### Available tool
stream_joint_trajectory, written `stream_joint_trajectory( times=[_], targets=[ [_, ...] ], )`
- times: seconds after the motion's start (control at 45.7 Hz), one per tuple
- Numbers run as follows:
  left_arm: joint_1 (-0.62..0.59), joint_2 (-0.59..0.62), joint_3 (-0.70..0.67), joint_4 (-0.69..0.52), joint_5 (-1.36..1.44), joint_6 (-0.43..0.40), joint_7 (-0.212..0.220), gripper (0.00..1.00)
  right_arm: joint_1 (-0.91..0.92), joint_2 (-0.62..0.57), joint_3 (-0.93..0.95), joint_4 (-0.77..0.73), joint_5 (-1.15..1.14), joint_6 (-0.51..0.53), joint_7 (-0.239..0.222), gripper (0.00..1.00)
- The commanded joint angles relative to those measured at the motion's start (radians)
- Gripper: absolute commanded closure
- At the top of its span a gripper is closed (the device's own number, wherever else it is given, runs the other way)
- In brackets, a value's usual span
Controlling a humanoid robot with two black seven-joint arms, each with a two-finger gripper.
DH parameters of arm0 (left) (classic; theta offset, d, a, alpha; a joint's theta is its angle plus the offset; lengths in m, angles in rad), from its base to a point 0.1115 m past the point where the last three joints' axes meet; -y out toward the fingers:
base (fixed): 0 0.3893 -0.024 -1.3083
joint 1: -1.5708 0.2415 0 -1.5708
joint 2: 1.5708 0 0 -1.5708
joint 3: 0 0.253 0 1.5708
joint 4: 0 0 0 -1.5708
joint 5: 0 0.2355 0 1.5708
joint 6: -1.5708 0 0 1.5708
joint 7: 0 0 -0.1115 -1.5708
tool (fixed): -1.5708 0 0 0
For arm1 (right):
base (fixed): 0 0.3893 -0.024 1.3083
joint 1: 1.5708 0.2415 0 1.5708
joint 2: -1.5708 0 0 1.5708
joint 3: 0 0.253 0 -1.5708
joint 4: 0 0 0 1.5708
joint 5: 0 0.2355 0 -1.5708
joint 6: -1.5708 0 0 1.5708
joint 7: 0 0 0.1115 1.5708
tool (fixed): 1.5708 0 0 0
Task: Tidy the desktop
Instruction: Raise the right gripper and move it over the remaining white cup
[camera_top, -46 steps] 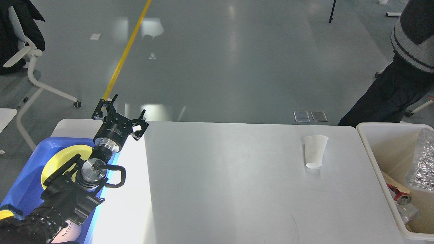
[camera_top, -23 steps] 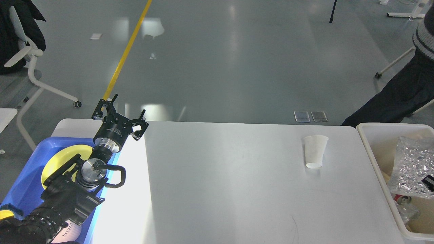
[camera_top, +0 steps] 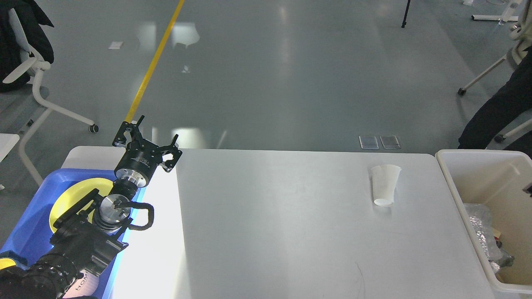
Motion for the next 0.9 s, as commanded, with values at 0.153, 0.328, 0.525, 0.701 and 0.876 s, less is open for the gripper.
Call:
stream_joint_trajectory(
  times=[0.153,0.328,0.525,0.701,0.876],
  targets=[
    [0.0,0.0,0.0,0.0,0.0,0.0,0.0,0.02,0.336,0.011,-0.139,0.014,-0.006,0.338,0.005,0.0],
    [0.0,0.0,-0.001,0.0,0.0,0.0,0.0,0.02,0.621,0.032,-0.225,0.22,-0.004,0.488,0.008,0.0],
    [0.0,0.0,-0.001,0.0,0.0,-0.002,0.0,0.02,0.938,-0.061,-0.237,0.814,-0.032,0.543,-0.035,0.0],
    [0.002,0.003,-0.001,0.0,0.0,-0.002,0.0,0.02,1.13,-0.055,-0.306,1.222,-0.046,0.526,-0.095,0.0],
    [0.002,0.003,-0.001,0.0,0.0,-0.002,0.0,0.02,1.204,-0.009,-0.354,1.362,-0.047,0.523,-0.098,0.0]
  ],
)
